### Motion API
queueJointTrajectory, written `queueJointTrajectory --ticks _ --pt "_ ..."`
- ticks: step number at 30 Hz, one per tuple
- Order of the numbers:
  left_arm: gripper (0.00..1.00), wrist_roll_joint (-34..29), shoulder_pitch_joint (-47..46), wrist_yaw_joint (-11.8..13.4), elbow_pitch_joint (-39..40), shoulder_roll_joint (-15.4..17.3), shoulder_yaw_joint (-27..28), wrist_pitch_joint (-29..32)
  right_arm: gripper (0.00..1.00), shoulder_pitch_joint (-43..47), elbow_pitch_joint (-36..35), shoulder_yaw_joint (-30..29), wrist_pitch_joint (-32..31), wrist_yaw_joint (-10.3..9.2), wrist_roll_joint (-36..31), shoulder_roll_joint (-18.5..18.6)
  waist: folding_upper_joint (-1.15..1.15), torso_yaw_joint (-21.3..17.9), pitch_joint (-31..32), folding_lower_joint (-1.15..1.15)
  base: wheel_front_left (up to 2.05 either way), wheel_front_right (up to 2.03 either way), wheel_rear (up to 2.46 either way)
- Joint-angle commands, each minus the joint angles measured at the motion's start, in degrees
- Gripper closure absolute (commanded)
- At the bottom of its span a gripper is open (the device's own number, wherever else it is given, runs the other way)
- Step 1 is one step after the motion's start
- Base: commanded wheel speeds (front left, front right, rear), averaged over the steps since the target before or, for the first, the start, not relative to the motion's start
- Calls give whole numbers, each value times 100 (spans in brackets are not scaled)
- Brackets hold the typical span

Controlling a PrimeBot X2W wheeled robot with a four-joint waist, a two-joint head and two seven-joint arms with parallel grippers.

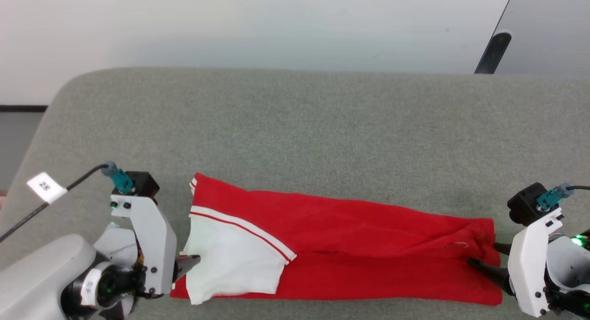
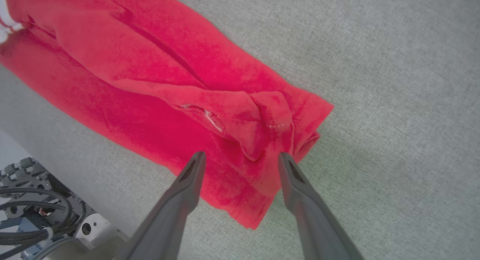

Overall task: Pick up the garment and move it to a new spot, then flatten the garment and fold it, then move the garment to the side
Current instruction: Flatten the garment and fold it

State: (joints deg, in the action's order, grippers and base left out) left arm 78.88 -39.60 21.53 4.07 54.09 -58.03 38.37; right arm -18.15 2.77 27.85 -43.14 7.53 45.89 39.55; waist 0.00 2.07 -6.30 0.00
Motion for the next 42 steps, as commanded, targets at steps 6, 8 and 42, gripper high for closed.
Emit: queueJointTrajectory --ticks 6,8,42 --pt "0 -123 194 33 68 101 61 -339 0 332 -217 -338 48 -8 -86 -108 0 -2 346 0 0 0 0" --pt "0 -212 285 6 120 122 106 -610 0 447 -294 -493 215 -8 -150 -186 0 -5 444 0 0 0 0" --pt "0 -2130 4230 -480 198 -1037 3337 -5346 0 2073 296 -2439 1113 -8 -1254 -1209 0 672 964 0 0 0 0"
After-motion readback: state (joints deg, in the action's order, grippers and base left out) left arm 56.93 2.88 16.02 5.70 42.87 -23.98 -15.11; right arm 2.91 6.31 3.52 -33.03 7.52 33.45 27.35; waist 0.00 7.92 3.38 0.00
